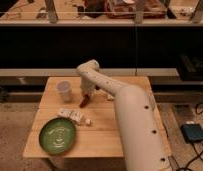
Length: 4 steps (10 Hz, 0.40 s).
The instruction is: Drag the pepper across the table
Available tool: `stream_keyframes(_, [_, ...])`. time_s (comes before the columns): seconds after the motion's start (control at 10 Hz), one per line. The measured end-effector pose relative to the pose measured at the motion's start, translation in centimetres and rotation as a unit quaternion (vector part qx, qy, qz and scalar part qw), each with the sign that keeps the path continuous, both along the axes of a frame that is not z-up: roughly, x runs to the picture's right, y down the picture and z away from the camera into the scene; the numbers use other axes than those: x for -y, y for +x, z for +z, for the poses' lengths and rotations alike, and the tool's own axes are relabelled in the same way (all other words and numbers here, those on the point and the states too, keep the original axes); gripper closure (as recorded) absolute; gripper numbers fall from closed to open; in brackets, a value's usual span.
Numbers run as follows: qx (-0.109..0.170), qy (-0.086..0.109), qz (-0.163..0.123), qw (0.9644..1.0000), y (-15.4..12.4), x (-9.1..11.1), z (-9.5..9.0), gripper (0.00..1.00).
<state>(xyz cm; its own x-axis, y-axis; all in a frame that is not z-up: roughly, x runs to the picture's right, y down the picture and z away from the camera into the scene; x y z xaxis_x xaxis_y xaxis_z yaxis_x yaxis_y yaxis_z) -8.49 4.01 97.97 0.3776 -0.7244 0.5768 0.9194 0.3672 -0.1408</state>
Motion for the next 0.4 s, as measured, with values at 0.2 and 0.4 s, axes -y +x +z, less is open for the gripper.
stream_keyframes(0.2, [-0.002,0.003,-0.007,1.0,-0.14,0.02,0.11,0.81])
stream_keyframes(0.4, [-0.003,0.001,-0.007,1.0,-0.26,0.22,0.16,0.69])
